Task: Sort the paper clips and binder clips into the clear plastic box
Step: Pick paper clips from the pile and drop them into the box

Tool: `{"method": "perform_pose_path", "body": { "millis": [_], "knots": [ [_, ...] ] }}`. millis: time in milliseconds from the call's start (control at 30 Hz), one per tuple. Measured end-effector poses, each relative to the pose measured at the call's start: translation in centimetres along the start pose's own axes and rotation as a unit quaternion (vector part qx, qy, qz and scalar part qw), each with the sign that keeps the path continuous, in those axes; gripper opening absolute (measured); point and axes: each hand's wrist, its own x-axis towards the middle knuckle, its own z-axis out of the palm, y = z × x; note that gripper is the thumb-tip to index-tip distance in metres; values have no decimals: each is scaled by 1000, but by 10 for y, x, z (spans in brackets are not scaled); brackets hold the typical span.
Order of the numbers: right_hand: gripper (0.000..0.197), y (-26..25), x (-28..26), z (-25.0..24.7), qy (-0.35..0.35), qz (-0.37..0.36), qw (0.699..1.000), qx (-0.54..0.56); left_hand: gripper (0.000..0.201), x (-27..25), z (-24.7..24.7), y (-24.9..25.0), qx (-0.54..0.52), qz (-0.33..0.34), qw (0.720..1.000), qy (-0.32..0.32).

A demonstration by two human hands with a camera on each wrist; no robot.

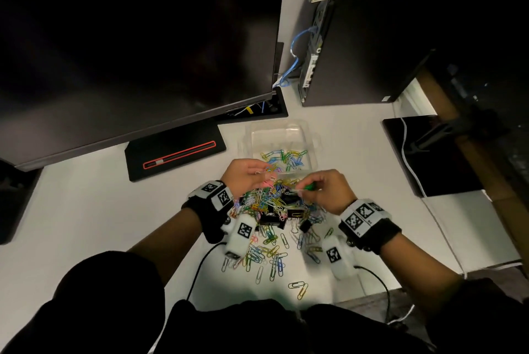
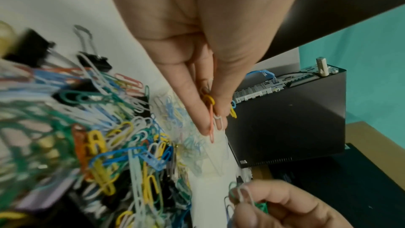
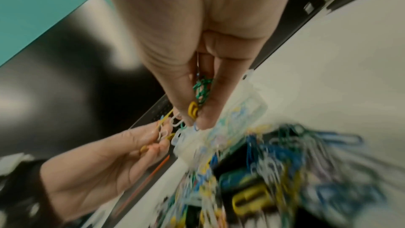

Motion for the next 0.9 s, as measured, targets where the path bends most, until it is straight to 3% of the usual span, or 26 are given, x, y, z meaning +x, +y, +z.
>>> {"method": "perform_pose_path", "body": {
  "millis": [133,333,567,700,900],
  "knots": [
    [25,-3,32,-15,26,7,997,65,34,17,8,9,-12,8,1000,8],
    [14,-9,67,-15,46,45,983,169,36,29,12,19,-71,-30,997,21],
    [31,-14,79,-8,32,73,980,182,47,27,4,14,40,13,998,41],
    [39,-10,79,-9,38,39,993,108,44,15,-4,11,62,66,995,41],
    [37,-11,74,-11,39,36,991,122,31,-11,-26,-10,170,101,979,38]
  ]
}}
